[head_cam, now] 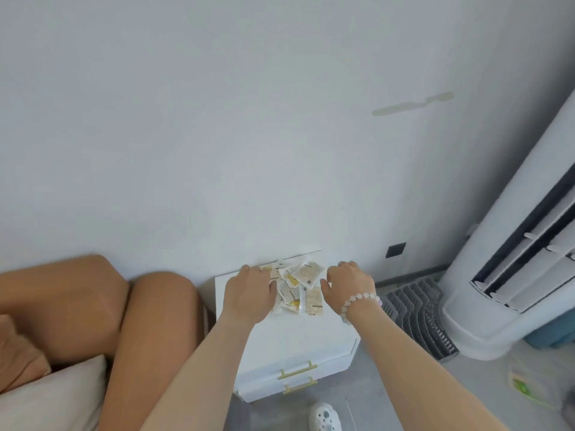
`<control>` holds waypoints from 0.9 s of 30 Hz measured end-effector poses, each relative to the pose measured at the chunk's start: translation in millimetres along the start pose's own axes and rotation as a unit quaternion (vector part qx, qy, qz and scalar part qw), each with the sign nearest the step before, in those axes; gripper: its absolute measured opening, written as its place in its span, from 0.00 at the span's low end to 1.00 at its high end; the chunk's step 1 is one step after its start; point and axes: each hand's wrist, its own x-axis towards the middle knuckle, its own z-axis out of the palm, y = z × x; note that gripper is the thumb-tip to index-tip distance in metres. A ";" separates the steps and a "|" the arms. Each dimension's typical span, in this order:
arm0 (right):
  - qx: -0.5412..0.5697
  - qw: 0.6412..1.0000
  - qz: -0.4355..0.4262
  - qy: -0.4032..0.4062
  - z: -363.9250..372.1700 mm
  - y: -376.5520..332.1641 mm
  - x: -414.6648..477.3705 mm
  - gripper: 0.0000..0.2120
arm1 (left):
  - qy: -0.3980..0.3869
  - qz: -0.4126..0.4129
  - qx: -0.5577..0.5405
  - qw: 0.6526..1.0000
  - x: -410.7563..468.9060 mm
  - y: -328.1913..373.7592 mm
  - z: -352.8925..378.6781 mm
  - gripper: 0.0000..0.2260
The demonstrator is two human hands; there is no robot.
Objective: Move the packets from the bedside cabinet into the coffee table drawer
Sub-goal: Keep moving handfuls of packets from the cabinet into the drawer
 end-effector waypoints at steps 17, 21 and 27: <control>-0.076 0.970 0.048 -0.227 141.9 62.2 205.9 0.19 | -0.236 -0.195 -0.055 0.950 91.8 -48.5 181.0 0.17; -0.113 0.946 0.021 -0.302 202.2 52.3 228.4 0.48 | -0.281 -0.227 -0.061 0.931 98.6 -55.8 239.6 0.24; -0.133 0.924 -0.020 -0.359 277.2 39.4 271.2 0.71 | -0.325 -0.272 -0.113 0.899 135.4 -53.3 320.0 0.40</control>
